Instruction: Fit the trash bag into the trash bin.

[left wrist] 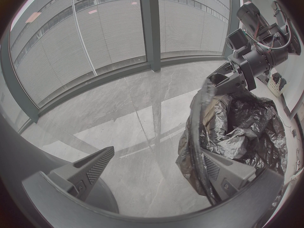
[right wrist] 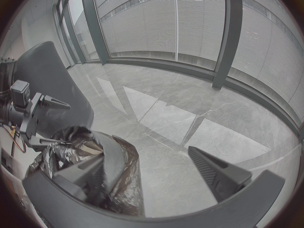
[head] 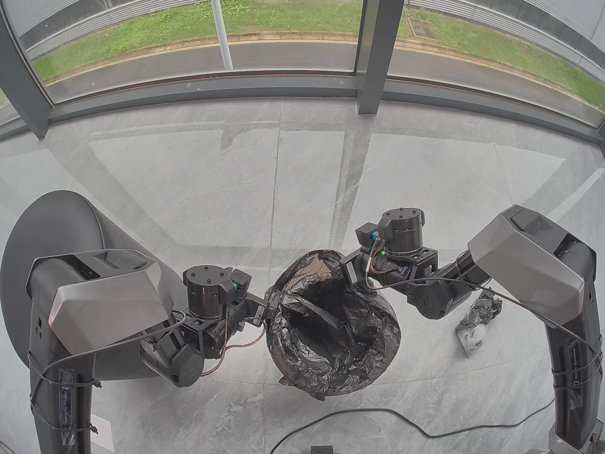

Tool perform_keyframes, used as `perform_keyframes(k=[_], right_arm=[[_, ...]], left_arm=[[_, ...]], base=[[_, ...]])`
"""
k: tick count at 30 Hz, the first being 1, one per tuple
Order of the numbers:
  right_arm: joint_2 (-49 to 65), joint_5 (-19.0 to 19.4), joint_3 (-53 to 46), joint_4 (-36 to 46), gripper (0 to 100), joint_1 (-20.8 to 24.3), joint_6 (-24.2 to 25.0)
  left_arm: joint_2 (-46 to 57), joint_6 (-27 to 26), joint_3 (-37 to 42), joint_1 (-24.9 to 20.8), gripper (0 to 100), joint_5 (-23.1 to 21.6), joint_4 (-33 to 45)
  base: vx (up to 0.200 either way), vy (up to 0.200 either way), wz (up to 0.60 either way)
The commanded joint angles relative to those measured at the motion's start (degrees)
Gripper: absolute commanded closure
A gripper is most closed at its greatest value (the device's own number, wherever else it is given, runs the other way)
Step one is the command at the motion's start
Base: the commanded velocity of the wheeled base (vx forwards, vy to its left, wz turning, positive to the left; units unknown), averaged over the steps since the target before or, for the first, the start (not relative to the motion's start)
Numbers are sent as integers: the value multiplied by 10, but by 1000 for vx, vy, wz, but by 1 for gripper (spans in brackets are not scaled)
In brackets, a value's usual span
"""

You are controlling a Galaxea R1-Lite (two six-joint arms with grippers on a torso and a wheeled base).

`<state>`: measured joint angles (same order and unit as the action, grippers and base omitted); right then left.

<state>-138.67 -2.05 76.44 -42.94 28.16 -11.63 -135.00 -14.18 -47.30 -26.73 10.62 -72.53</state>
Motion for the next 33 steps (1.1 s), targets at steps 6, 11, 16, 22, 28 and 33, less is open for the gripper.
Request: perform_keyframes(k=[6,11,16,22,28,33], right_arm=[[24,1,-14,0,0,2,25],[42,2,-31,-1,0,15,27],[53,2,-35,-2,0,25,28],[75,2,-90,-9,0,24,28],[78,2,-137,-48,0,14,28],[85,2,-176,-74,0,9,28]], left_arm=[[20,22,1,-4,0,-11,-1],[34,28,5,-8,0,-12,-1],[39,35,6,-9,0,-12,-1],[40,44,13,-10,0,-12,-1],[39,48,16,-13,0,-12,-2],[38,49,19,-13,0,-12,-2]], base=[[0,0,0],[0,0,0],[0,0,0],[0,0,0],[0,0,0],[0,0,0]])
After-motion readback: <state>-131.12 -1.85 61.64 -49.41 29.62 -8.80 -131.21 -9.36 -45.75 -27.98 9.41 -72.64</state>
